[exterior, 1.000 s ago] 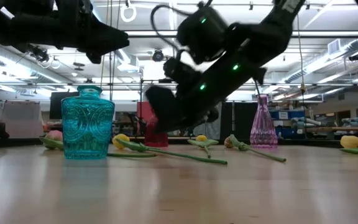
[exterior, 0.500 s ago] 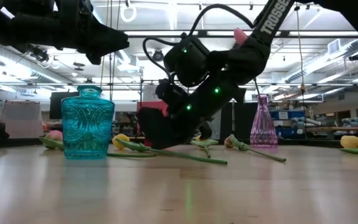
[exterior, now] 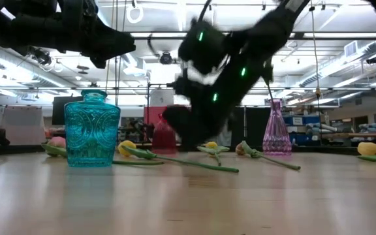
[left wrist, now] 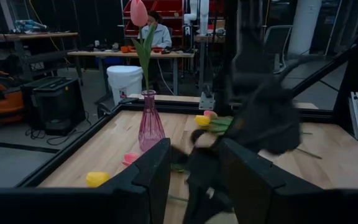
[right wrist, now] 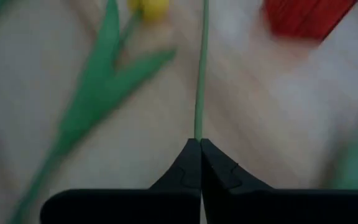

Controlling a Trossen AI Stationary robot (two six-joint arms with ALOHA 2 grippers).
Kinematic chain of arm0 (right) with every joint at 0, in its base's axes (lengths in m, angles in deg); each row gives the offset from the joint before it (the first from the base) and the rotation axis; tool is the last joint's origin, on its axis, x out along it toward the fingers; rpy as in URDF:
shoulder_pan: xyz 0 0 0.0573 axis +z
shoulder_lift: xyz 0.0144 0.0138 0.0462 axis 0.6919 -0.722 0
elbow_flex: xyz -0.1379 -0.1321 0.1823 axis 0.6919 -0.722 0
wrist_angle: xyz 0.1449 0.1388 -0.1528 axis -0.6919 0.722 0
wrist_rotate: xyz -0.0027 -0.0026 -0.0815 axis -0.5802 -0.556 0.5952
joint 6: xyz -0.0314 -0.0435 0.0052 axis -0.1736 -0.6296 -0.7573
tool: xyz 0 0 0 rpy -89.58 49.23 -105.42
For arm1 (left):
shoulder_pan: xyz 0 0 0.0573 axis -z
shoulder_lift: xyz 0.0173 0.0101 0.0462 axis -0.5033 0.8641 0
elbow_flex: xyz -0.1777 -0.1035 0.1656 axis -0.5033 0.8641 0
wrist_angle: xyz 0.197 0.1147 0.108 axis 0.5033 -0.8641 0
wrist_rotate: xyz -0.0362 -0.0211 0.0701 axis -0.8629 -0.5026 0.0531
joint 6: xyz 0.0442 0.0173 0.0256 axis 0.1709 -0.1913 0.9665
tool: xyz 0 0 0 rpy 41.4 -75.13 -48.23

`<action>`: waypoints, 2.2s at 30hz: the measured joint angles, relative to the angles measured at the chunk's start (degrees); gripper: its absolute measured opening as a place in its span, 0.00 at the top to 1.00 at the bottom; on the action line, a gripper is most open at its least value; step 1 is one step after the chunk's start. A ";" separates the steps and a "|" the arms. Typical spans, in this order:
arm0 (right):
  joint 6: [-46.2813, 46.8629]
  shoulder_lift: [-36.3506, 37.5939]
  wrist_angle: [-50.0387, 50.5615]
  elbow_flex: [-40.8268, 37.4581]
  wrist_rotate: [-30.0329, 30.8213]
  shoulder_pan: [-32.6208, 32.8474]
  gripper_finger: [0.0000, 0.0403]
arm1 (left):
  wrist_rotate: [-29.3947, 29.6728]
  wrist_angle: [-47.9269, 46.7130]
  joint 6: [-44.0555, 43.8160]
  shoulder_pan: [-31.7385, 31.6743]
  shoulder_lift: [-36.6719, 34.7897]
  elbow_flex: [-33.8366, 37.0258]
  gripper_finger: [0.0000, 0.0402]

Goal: Sort flowers into vase by color
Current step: Put the pink tulip into the violet flower vase

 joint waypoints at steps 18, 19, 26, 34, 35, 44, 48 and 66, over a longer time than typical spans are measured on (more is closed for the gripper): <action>-6.56 24.69 11.31 0.35 36.74 12.75 1.00 | -4.79 11.72 -1.96 0.07 7.57 0.00 0.63; -6.65 24.73 11.42 0.33 37.07 13.23 1.00 | -4.75 14.79 -2.77 0.07 9.97 0.00 0.63; -8.60 28.70 9.31 -4.91 35.82 14.43 1.00 | -4.72 36.94 -5.83 0.07 26.96 0.00 0.63; -28.87 35.97 -32.37 -24.87 20.33 13.82 1.00 | -4.39 55.95 -6.77 0.07 37.69 -0.61 0.63; -31.41 36.39 -39.24 -27.92 16.41 13.26 1.00 | -4.47 56.54 -7.33 0.07 38.76 -0.93 0.63; -36.23 32.69 -75.54 -42.81 -8.36 6.63 1.00 | -4.79 55.59 -12.39 0.07 47.48 -10.83 0.63; -38.06 29.23 -81.42 -42.73 -11.44 5.64 1.00 | -7.19 49.45 -13.20 0.07 49.46 -17.62 0.63; -48.47 32.64 -92.26 -49.22 -4.88 9.00 0.99 | -9.76 37.30 2.54 0.32 49.46 -27.78 0.63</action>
